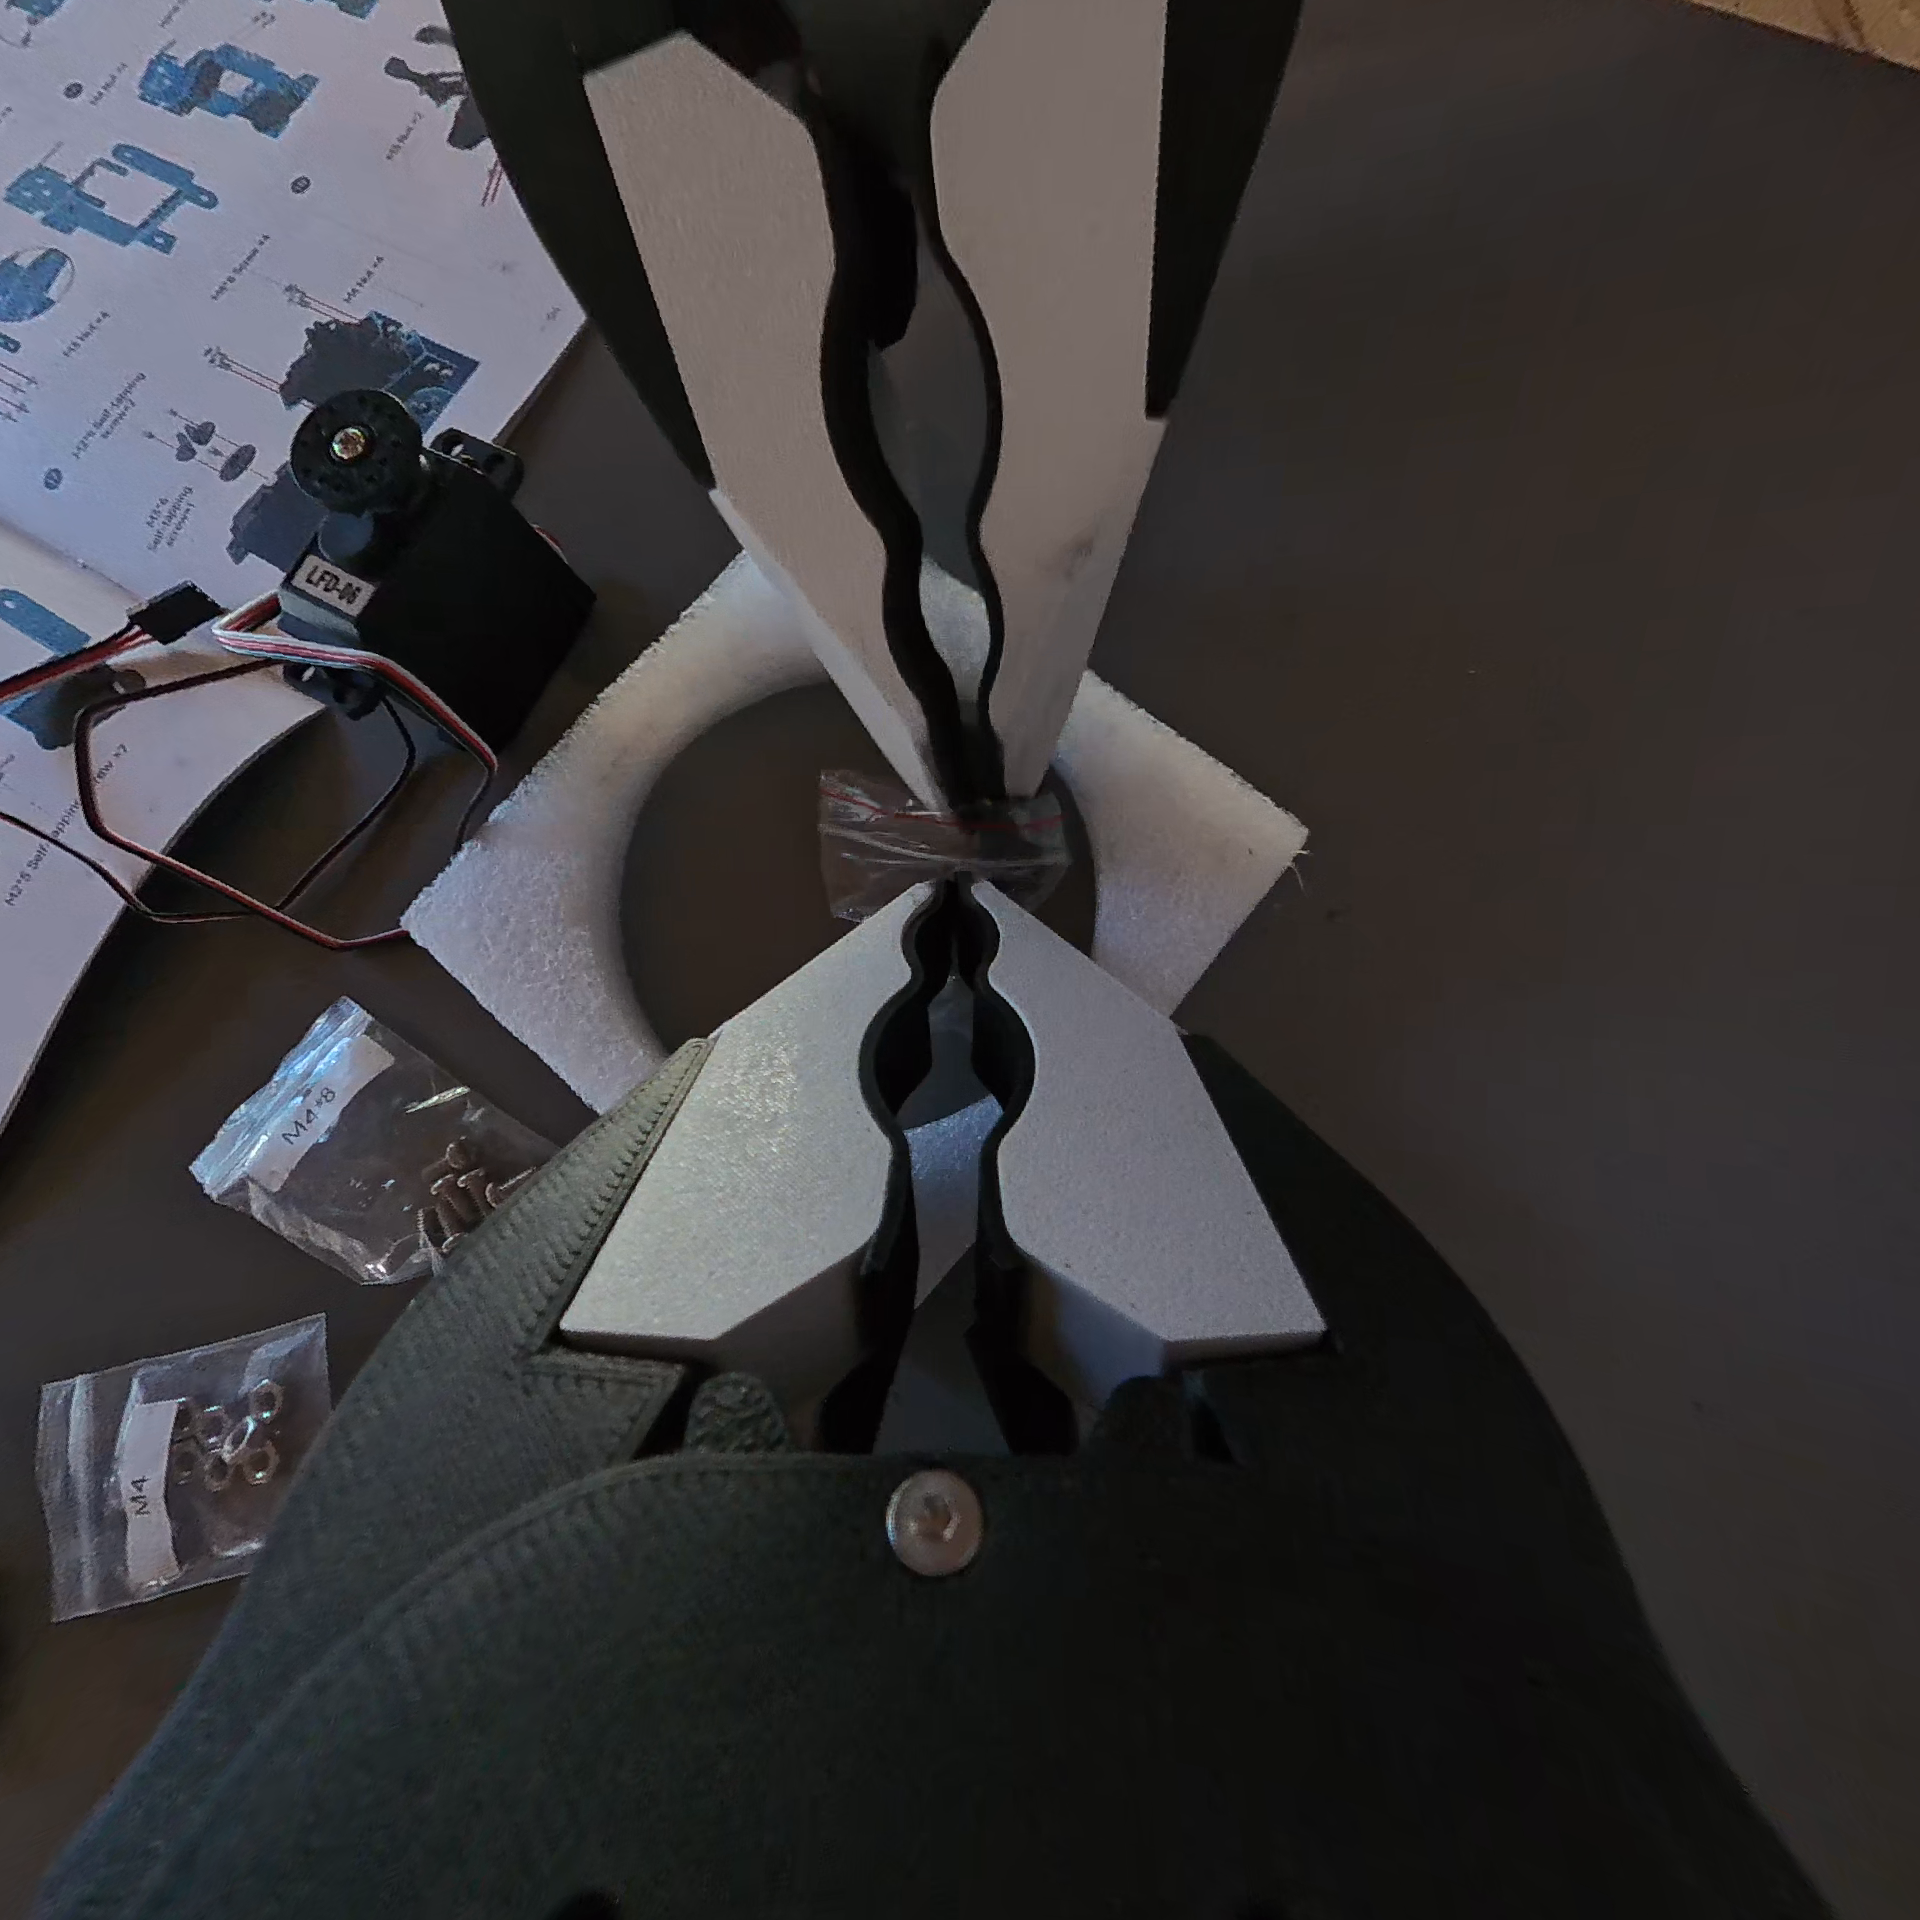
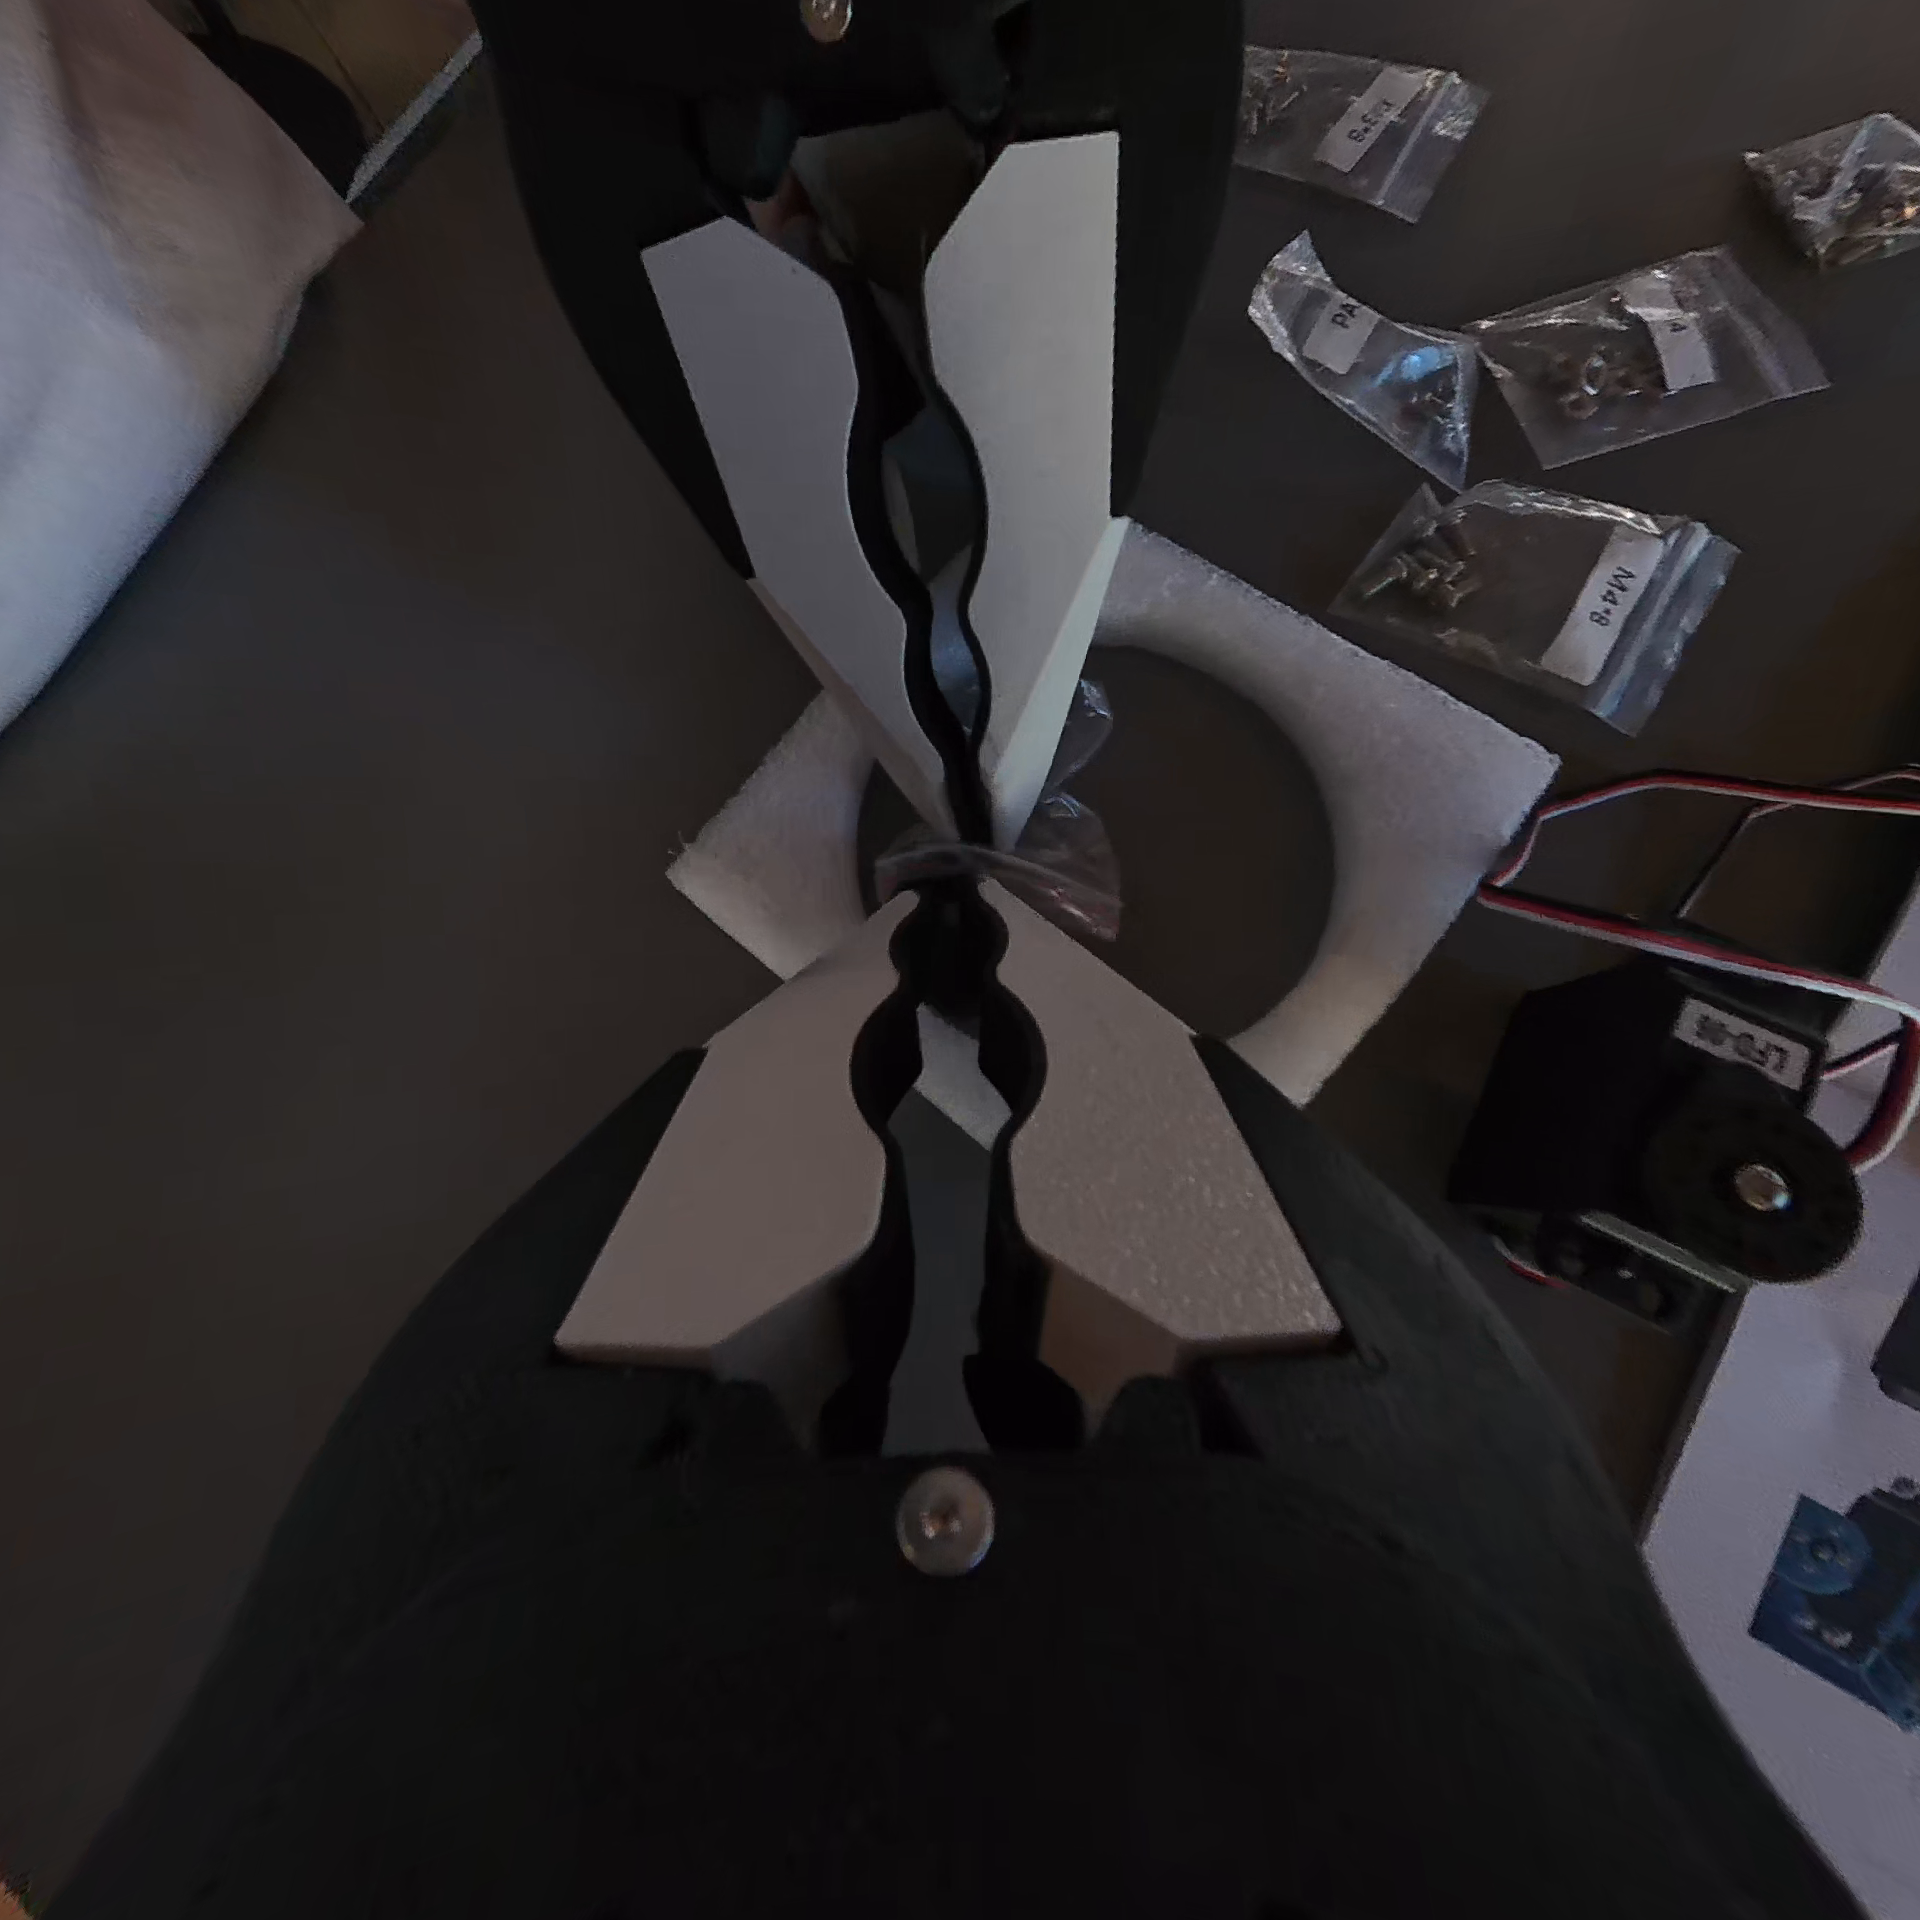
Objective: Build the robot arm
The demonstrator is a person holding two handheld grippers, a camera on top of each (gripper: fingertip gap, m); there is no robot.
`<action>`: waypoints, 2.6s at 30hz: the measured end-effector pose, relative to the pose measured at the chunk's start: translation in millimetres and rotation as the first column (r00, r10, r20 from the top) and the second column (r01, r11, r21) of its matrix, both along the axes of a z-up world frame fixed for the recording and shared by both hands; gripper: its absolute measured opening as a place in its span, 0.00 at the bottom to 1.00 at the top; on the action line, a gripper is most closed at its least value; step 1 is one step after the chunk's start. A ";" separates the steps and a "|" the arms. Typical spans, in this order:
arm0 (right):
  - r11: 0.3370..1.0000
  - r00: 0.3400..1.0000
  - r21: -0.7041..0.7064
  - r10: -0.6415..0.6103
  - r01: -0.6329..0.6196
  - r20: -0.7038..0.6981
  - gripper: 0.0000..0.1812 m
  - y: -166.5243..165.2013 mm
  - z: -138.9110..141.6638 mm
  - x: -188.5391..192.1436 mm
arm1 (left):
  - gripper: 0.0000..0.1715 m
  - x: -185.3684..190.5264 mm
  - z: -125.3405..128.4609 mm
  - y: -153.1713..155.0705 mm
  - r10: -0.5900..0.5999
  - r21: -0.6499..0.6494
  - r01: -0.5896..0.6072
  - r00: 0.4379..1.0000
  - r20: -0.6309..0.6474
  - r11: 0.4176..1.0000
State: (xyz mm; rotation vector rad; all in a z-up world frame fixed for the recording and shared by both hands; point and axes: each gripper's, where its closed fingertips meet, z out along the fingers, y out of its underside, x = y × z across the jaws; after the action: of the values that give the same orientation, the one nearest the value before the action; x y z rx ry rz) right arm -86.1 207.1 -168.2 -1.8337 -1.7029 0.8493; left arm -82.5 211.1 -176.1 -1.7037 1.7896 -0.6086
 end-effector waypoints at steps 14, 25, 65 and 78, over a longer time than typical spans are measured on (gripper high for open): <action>0.991 0.992 -0.060 -0.120 0.117 -0.048 0.02 9.2 10.6 19.6 | 0.00 0.2 0.1 -0.3 0.000 -0.010 0.000 1.000 -0.001 1.000; 0.982 0.982 0.110 -0.165 0.154 0.095 0.02 22.1 2.3 27.7 | 0.00 -4.1 1.1 0.1 0.006 -0.037 -0.007 1.000 -0.012 0.999; 0.544 0.662 -0.483 -0.742 0.686 0.105 0.01 3.4 1.1 -9.6 | 0.00 -13.2 3.3 0.1 0.114 -0.061 -0.113 0.993 0.011 0.992; 0.580 0.490 -0.461 -0.815 0.672 -0.310 0.00 1.5 71.2 13.4 | 0.10 -13.9 75.9 2.0 0.124 -0.218 -0.045 0.923 0.363 0.975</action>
State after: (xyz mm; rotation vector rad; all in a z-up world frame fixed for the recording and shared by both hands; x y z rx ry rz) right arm -72.7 208.6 -96.9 -2.0162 -0.3325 1.0470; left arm -96.4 213.1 -100.2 -1.6504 1.4139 -1.0367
